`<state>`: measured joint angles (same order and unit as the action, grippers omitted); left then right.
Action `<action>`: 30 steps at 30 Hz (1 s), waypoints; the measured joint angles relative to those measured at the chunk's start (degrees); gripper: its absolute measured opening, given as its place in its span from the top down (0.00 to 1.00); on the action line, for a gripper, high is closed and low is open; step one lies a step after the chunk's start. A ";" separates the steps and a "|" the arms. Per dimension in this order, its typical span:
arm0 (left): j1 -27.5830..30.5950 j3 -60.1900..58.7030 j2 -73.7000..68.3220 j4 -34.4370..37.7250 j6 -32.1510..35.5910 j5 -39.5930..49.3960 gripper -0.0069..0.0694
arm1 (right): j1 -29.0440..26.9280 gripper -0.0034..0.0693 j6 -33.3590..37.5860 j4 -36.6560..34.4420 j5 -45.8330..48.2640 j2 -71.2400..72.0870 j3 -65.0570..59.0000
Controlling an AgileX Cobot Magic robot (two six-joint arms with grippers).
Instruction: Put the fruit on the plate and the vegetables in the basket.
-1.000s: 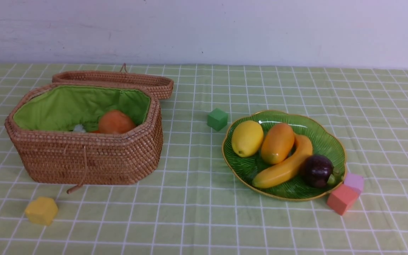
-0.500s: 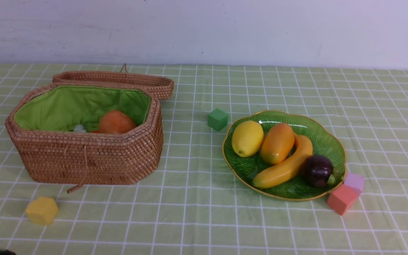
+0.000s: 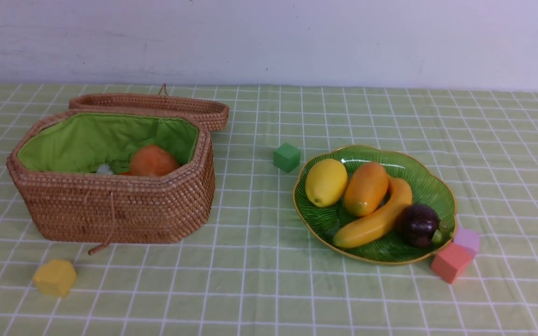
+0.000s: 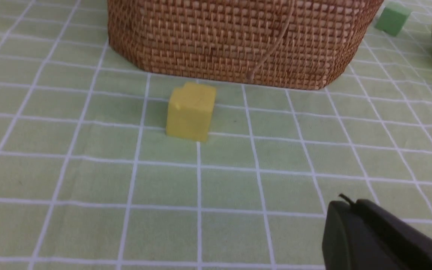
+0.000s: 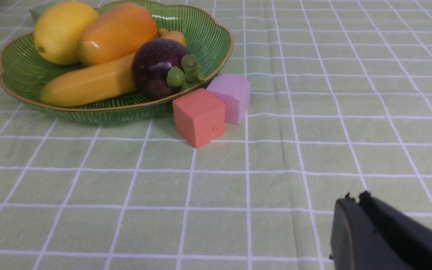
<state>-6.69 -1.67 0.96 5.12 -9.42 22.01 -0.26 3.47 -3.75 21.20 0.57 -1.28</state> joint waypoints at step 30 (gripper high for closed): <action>0.00 0.00 0.00 0.12 -0.93 -0.82 0.93 | 0.00 0.86 0.00 0.00 0.00 0.00 0.00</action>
<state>-6.69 -1.67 0.96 5.24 -10.35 21.19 -0.26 3.47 -3.75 21.20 0.57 -1.28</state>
